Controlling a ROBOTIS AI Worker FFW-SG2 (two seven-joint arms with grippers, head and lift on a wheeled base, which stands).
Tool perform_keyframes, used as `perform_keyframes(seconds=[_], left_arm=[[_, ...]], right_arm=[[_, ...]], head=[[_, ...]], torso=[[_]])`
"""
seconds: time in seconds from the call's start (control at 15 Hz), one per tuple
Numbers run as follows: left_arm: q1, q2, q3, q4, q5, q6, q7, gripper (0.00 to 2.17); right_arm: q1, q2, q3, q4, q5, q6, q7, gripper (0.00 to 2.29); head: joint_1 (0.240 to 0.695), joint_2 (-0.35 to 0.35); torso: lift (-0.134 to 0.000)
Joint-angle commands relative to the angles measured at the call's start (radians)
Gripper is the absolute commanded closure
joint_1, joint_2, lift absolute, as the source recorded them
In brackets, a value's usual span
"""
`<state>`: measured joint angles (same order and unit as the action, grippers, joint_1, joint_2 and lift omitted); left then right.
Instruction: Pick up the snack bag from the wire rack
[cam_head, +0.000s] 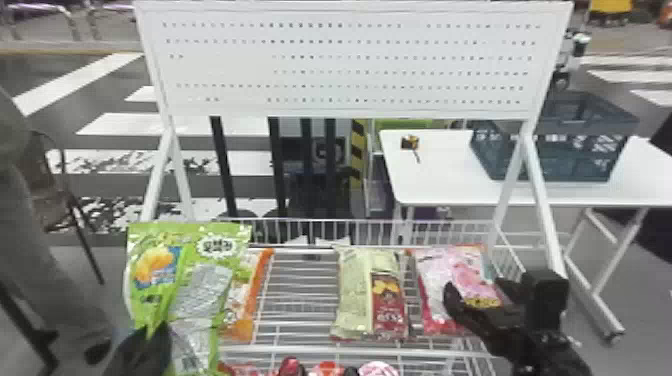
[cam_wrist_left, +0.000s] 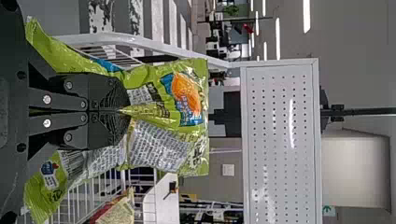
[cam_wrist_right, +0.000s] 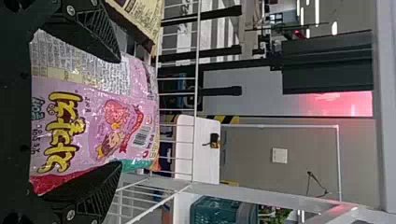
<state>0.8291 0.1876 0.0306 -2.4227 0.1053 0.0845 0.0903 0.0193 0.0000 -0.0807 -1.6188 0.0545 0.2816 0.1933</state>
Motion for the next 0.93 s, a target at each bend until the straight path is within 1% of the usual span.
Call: perform_keyframes(seconds=[0.0,0.07,0.13,0.2,0.27,0.33,0.4,0.47,0.53,0.73,0.87], left_arm=[[-0.01,0.003,0.0,0.008,0.004,0.001,0.0,1.88],[-0.012,0.004,0.0,0.01,0.005,0.004,0.0,1.88],[-0.018,0.004,-0.005,0.013,0.005,0.007,0.0,1.88],[-0.021,0.004,-0.006,0.014,0.005,0.007,0.0,1.88],[-0.022,0.004,-0.009,0.014,0.005,0.01,0.0,1.88],[-0.024,0.004,-0.012,0.014,0.002,0.01,0.0,1.88],[-0.024,0.004,-0.015,0.014,0.002,0.01,0.0,1.88],[-0.024,0.004,-0.021,0.014,-0.001,0.013,0.0,1.88],[-0.022,0.004,-0.024,0.014,-0.003,0.016,0.0,1.88],[-0.016,0.004,-0.026,0.01,-0.006,0.013,0.0,1.88],[-0.013,0.004,-0.029,0.007,-0.006,0.013,0.0,1.88]], right_arm=[[-0.038,0.001,0.002,0.045,0.035,0.055,0.002,0.15],[-0.039,0.001,0.002,0.045,0.036,0.074,0.009,0.23],[-0.038,0.001,0.006,0.037,0.041,0.101,0.017,0.46],[-0.035,0.001,0.009,0.026,0.047,0.12,0.017,0.91],[-0.035,0.001,0.012,0.017,0.05,0.132,0.014,1.55],[-0.033,0.001,0.013,0.013,0.051,0.138,0.008,1.93],[-0.032,0.001,0.016,0.005,0.053,0.147,0.006,2.12],[-0.029,0.001,0.018,-0.006,0.051,0.147,0.005,2.16],[-0.025,0.001,0.019,-0.013,0.05,0.153,0.002,2.24],[-0.016,0.001,0.019,-0.032,0.042,0.178,-0.009,2.25],[0.004,0.001,0.019,-0.064,0.036,0.175,-0.034,2.24]], head=[[0.499,0.0],[0.499,0.0],[0.499,0.0],[0.499,0.0],[0.499,0.0],[0.499,0.0],[0.499,0.0],[0.499,0.0],[0.499,0.0],[0.499,0.0],[0.499,0.0]], torso=[[0.0],[0.0],[0.0],[0.0],[0.0],[0.0],[0.0],[0.0],[0.0],[0.0],[0.0]])
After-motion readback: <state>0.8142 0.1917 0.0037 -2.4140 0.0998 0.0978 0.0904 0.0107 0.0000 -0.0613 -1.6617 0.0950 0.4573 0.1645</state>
